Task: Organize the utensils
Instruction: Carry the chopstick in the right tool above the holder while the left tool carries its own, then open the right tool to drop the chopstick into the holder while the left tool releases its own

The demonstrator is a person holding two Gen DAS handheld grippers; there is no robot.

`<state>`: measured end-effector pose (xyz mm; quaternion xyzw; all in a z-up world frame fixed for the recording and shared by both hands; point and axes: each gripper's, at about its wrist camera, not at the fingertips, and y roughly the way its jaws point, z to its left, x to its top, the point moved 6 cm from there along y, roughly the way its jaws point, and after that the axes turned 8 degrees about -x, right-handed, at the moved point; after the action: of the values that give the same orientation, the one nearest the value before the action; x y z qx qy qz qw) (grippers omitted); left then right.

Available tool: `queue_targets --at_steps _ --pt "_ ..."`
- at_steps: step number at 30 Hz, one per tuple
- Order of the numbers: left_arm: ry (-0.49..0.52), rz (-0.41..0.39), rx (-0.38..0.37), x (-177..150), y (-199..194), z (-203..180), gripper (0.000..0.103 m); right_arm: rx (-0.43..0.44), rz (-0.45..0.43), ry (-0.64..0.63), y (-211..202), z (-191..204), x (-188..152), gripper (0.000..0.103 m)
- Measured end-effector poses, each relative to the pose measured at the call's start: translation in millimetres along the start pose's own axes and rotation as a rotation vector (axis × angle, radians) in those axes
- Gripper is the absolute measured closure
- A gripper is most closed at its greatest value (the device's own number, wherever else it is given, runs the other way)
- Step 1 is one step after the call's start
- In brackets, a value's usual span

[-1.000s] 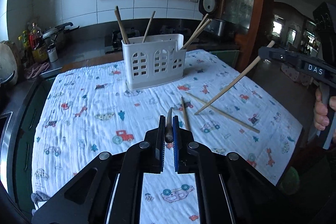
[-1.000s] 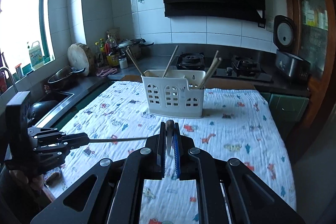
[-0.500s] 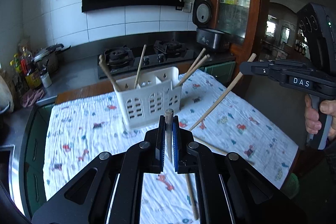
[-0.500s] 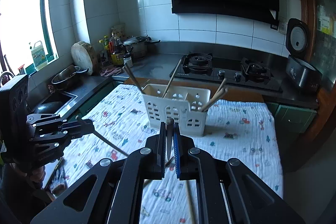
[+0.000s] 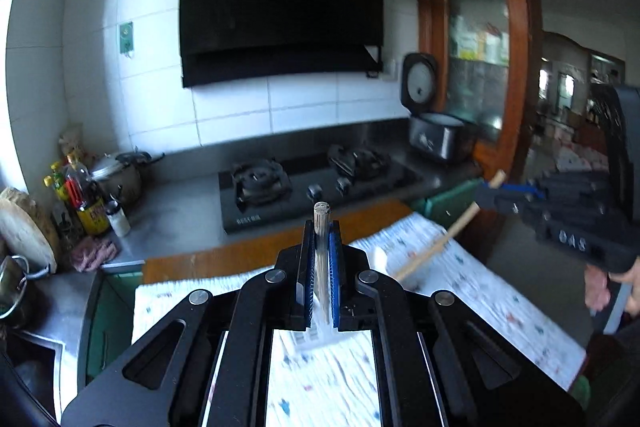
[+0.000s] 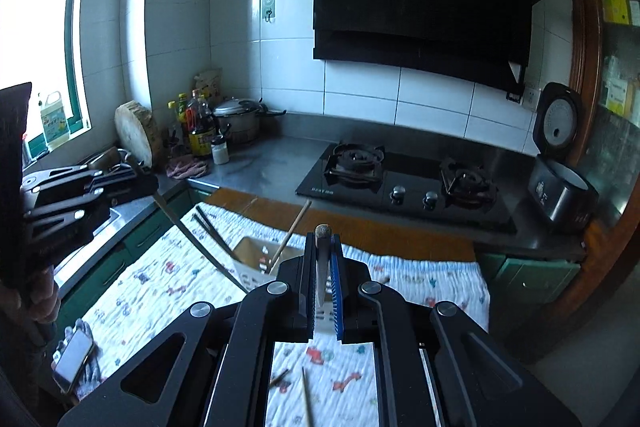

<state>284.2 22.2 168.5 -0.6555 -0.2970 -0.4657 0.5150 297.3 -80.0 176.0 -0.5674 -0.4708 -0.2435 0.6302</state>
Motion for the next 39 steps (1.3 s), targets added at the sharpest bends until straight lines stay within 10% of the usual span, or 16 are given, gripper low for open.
queue_targets --at_steps 7,34,39 --pt "-0.02 -0.011 0.083 22 26 25 0.098 -0.018 0.023 -0.019 31 -1 10 0.096" --pt "-0.155 0.207 0.017 -44 105 61 0.096 -0.005 0.154 -0.031 102 12 -26 0.096" --pt "-0.149 0.192 0.015 -41 98 57 0.083 -0.014 0.14 -0.016 97 6 -25 0.094"
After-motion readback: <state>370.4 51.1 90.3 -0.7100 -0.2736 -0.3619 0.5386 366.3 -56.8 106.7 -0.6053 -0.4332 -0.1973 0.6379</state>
